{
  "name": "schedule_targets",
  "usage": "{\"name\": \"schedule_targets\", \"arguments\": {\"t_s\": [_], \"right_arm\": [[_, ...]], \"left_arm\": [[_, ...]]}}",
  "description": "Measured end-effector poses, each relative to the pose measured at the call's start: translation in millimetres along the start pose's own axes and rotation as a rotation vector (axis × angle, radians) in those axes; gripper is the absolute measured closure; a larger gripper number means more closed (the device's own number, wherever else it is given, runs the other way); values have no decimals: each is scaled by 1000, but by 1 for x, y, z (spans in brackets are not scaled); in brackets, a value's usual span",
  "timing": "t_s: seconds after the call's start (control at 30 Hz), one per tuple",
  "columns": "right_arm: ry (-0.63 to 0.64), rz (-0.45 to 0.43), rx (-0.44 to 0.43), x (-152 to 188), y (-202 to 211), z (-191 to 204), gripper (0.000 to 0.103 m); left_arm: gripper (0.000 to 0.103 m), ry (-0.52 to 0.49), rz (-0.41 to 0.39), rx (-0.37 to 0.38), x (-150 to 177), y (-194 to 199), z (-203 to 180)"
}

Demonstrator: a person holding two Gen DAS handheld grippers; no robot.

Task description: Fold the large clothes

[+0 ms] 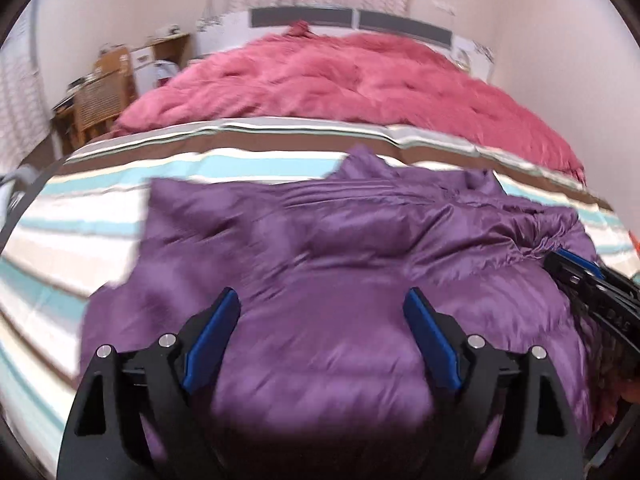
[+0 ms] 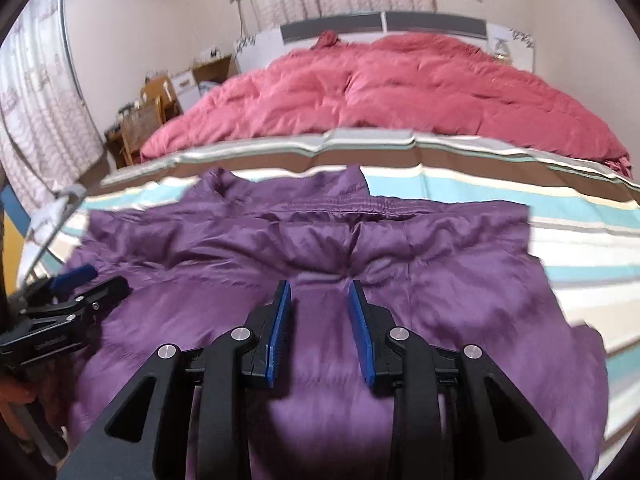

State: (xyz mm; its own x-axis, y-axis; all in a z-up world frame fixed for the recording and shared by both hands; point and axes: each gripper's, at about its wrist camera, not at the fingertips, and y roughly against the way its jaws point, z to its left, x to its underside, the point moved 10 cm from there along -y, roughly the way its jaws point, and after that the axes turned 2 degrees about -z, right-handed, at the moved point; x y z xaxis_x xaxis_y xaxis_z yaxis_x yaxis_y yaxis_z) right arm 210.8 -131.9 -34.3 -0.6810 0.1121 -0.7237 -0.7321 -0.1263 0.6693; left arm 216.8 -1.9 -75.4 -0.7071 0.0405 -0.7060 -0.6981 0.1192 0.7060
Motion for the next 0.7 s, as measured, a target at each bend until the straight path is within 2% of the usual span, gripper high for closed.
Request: {"name": "schedule_targets", "arguments": {"t_s": [0.07, 0.2, 0.37, 0.7], "right_arm": [[-3, -16, -21, 6, 17, 10, 73], [36, -10, -43, 22, 31, 32, 73], [115, 44, 16, 34, 3, 30, 73], [108, 36, 1, 38, -9, 25, 73]], "left_arm": [[18, 44, -29, -25, 7, 17, 16], [18, 31, -3, -43, 19, 16, 24], [15, -23, 26, -76, 29, 0, 20], [15, -8, 14, -79, 36, -3, 23]]}}
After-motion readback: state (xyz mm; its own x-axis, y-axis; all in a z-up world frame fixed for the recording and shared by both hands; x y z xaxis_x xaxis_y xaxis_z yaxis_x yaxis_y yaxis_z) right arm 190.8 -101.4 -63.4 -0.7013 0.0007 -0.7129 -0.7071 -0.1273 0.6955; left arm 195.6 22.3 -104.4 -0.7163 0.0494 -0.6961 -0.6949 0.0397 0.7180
